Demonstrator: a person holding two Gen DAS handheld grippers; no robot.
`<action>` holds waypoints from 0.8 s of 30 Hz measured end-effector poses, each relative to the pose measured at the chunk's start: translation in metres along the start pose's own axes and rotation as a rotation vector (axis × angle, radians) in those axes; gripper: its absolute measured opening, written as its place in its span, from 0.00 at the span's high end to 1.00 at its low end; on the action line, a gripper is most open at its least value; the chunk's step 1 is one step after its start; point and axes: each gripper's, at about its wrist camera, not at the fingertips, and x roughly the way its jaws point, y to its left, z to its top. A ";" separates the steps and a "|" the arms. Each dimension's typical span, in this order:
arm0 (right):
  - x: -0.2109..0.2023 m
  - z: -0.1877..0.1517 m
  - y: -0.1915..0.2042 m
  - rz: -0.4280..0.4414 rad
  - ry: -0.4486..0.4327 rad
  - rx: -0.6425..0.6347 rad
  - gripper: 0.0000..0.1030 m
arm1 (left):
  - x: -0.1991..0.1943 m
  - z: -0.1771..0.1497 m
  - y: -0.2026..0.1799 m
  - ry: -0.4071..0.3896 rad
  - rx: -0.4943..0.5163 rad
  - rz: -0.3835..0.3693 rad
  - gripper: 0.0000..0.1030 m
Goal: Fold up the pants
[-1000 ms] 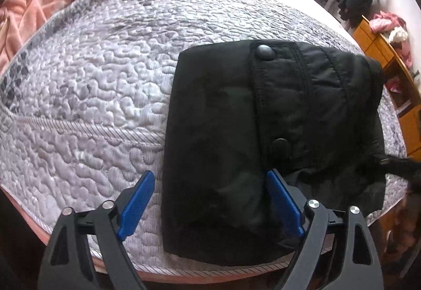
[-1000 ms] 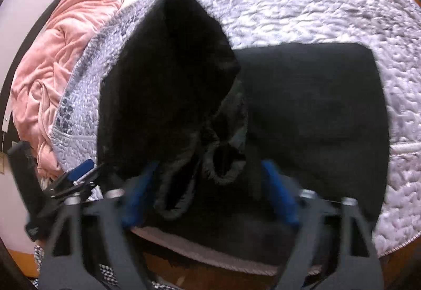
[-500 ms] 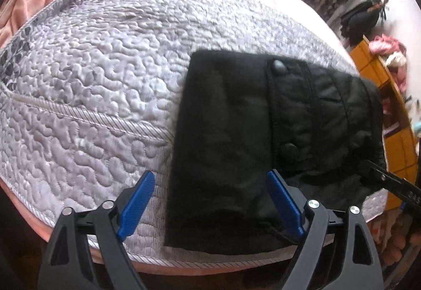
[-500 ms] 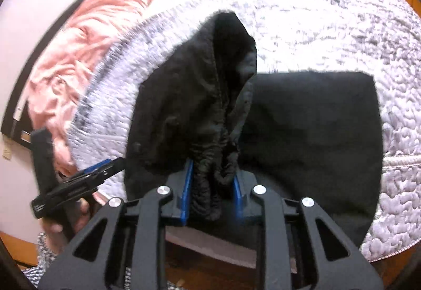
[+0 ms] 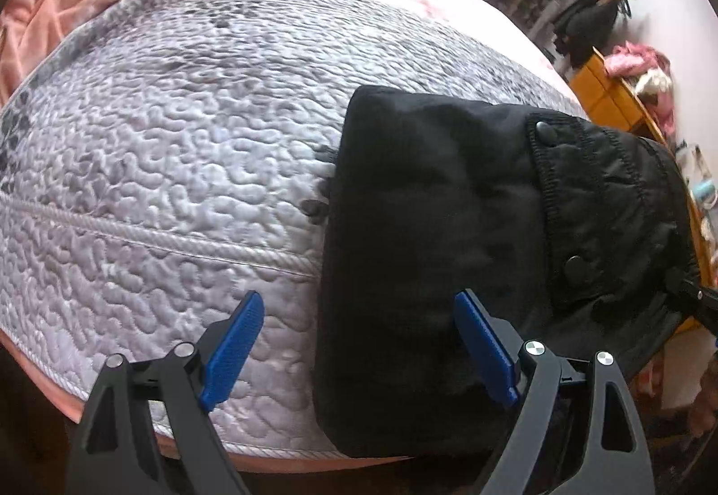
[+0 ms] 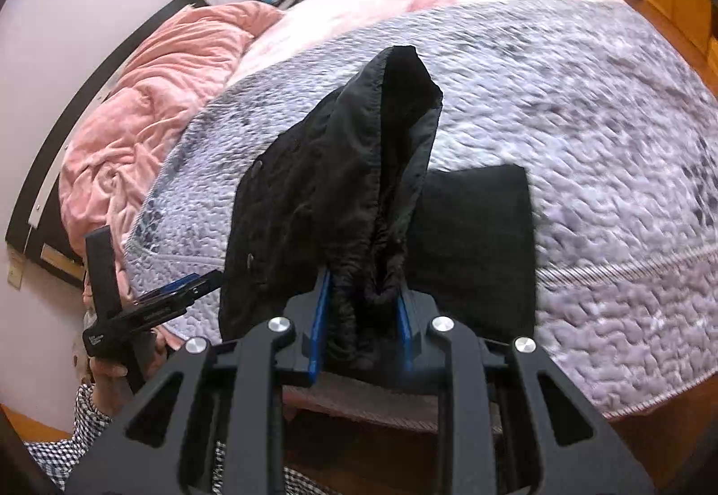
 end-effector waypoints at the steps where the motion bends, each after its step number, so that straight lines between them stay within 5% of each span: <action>1: 0.000 -0.001 -0.005 -0.005 0.005 0.011 0.76 | 0.003 -0.001 -0.006 0.004 0.017 0.014 0.15; 11: 0.050 -0.028 -0.070 -0.100 0.129 0.152 0.75 | 0.028 -0.007 -0.031 0.022 0.095 0.086 0.15; 16: 0.071 -0.035 -0.081 -0.114 0.178 0.166 0.68 | 0.039 -0.006 -0.030 0.040 0.083 0.094 0.14; 19: 0.052 -0.028 -0.074 -0.144 0.130 0.124 0.44 | 0.032 -0.003 -0.029 0.034 0.091 0.091 0.16; 24: 0.026 0.003 -0.069 -0.134 0.042 0.086 0.41 | 0.021 0.013 -0.032 0.006 0.094 0.083 0.16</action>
